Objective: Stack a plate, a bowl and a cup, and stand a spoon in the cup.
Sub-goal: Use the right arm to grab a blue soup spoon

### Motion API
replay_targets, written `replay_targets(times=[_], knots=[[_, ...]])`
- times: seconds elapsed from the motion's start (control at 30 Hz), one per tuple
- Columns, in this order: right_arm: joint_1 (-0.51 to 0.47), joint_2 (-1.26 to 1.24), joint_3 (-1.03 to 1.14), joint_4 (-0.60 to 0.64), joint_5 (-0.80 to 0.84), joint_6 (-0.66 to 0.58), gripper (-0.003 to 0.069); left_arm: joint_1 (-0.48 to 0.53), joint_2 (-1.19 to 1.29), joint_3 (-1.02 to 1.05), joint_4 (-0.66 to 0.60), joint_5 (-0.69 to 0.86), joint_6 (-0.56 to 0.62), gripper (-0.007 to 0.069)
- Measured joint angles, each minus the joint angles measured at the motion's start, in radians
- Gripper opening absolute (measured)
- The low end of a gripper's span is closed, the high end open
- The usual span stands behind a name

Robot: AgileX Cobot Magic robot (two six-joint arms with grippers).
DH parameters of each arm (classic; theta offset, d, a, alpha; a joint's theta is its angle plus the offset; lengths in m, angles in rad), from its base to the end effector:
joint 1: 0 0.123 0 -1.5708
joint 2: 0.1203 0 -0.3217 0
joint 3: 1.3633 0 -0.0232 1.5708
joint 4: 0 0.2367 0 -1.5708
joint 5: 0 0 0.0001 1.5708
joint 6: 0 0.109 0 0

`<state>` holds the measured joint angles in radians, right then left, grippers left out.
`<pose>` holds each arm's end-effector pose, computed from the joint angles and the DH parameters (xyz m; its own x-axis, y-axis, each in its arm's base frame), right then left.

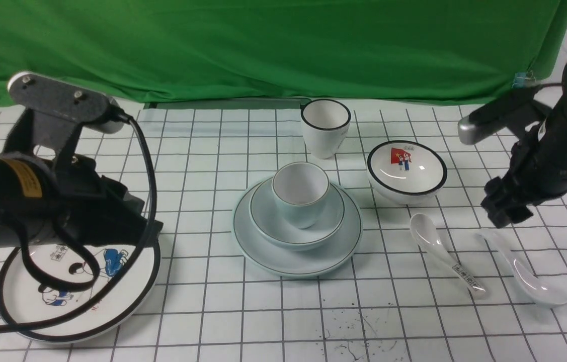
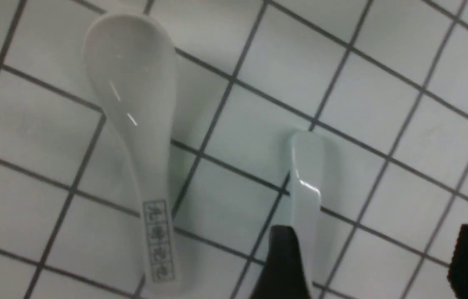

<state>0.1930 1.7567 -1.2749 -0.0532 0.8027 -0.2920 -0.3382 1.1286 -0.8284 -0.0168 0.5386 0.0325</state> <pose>0.3582 0.0657 0.2587 -0.8070 -0.4867 -0.3344 -0.4635 0.8730 -0.1518 0.2016 -0.0719 0.3263 -0.6379 0.2435 -0.7306 0.3493 0.9370 0.0073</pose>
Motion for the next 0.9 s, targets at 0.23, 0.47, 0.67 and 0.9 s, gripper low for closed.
replay_targets(times=[0.23, 0.47, 0.67, 0.9], knots=[[-0.005, 0.052, 0.107, -0.002, -0.165, -0.006, 0.0528, 0.000, 0.000, 0.000, 0.000, 0.000, 0.000, -0.0031], [-0.005, 0.137, 0.105, 0.004, -0.195, 0.003, 0.0503, 0.000, 0.000, 0.000, 0.000, 0.000, 0.000, -0.0031], [-0.005, 0.139, 0.103, 0.017, -0.190, 0.005, 0.0224, 0.000, 0.000, 0.000, 0.001, 0.000, 0.000, -0.0031], [-0.003, 0.097, 0.007, 0.018, -0.111, 0.006, 0.0179, 0.000, 0.000, 0.000, 0.004, 0.000, 0.002, -0.0031]])
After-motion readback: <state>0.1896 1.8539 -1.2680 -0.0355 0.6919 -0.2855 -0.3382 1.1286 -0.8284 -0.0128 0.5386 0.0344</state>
